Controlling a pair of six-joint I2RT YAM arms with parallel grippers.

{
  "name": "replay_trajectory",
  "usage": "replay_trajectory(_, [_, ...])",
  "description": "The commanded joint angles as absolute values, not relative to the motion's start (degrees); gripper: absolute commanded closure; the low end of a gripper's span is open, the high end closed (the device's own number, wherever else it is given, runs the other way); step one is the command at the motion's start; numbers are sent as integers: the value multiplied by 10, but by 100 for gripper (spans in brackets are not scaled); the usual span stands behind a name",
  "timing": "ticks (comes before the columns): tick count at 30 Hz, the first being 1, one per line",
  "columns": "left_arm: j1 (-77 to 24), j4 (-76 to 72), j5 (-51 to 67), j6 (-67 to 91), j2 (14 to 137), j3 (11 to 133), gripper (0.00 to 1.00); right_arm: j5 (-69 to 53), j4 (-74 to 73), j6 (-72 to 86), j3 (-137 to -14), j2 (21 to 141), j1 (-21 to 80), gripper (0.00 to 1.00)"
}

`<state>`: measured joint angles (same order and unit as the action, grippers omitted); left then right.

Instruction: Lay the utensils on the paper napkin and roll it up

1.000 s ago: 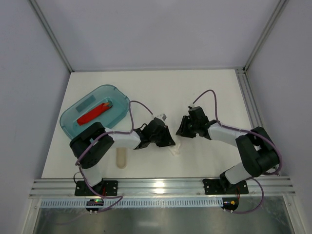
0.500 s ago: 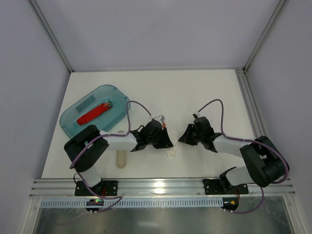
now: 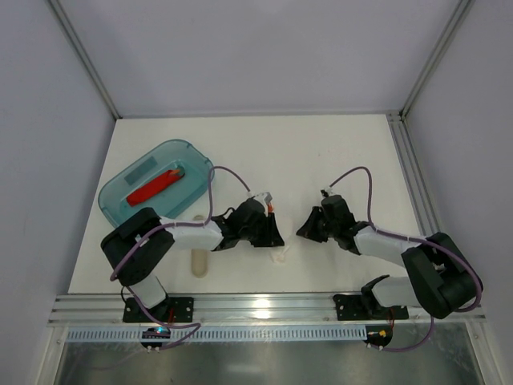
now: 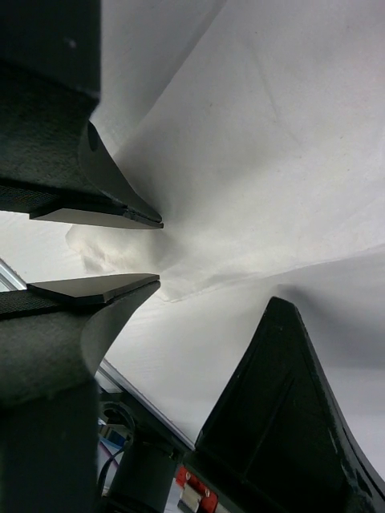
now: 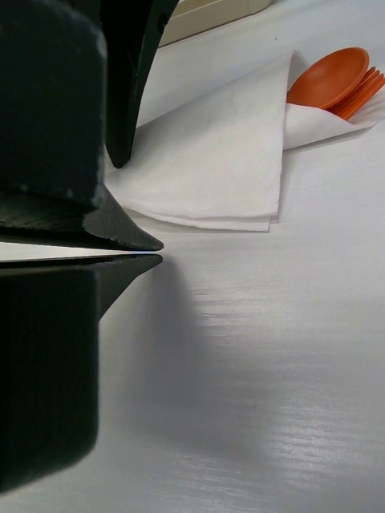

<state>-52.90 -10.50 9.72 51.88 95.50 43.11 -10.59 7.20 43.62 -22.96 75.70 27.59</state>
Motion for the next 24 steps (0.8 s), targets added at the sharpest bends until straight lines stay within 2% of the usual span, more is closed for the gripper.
replay_trajectory(1, [-536,-115,103,503,950,423,67,-105,19,411,-282,720,278,96])
replay_trajectory(7, [-536,-95,91,490,942,425,67,-197,23,418,-323,727,279,96])
replay_trajectory(12, [-535,-99,94,489,948,425,67,-254,61,439,-304,753,286,96])
replay_trajectory(20, [-536,-111,102,487,944,425,65,-260,106,448,-243,790,307,96])
replay_trajectory(24, [-536,-97,93,489,921,431,62,-236,109,453,-216,796,315,96])
